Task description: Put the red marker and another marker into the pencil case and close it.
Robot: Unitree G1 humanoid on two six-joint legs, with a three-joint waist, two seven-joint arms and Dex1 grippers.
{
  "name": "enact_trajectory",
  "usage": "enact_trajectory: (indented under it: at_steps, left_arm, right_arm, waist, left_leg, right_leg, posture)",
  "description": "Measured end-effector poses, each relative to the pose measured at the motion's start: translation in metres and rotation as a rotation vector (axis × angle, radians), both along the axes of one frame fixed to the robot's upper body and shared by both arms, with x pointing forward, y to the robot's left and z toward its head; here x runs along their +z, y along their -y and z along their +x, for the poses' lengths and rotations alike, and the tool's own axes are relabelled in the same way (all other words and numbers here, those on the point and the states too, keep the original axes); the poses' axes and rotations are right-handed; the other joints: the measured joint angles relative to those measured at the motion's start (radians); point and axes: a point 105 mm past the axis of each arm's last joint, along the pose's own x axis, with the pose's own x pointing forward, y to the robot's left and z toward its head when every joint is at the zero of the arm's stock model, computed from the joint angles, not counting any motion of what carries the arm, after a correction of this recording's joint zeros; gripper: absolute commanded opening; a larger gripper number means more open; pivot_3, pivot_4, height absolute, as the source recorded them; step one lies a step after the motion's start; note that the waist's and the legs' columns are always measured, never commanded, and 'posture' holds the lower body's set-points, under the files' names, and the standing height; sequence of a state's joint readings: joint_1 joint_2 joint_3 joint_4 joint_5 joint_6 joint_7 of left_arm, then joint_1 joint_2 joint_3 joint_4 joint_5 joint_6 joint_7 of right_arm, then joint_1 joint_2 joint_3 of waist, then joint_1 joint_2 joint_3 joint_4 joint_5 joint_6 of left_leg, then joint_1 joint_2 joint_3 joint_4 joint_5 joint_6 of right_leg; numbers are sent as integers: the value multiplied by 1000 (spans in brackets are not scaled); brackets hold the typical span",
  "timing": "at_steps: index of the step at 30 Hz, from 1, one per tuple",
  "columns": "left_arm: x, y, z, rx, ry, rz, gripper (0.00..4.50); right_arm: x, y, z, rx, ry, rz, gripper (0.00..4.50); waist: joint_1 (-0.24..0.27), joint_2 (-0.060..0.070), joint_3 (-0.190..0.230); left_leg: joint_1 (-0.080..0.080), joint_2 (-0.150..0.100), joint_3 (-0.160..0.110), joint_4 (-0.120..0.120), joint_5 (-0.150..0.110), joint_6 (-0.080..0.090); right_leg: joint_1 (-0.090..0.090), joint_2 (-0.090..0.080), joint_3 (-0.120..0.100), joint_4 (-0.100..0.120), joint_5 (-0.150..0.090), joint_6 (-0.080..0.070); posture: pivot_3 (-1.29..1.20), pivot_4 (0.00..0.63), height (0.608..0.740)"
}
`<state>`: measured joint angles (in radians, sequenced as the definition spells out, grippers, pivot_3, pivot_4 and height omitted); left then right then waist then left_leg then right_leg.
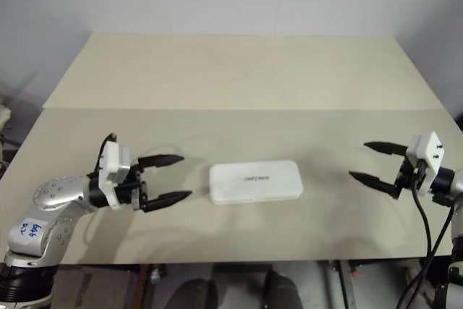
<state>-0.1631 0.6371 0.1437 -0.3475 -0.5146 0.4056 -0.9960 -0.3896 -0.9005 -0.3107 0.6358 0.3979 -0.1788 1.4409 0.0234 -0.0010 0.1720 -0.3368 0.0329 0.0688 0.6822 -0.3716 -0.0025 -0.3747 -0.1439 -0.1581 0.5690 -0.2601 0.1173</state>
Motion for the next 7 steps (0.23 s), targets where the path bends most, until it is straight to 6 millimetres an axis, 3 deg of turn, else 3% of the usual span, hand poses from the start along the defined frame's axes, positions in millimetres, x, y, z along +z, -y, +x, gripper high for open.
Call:
enact_trajectory:
  at_steps: [7]
  left_arm:
    - [-4, -4, -2, 12, -16, 16, 4439]
  right_arm:
    - [-5, 3, -2, -1, -18, -10, 4500]
  waist:
    - [-3, 0, 0]
  left_leg:
    - [0, 0, 0, 0, 0, 0]
  right_leg:
    - [0, 0, 0, 0, 0, 0]
  posture:
    - [0, 150, 740]
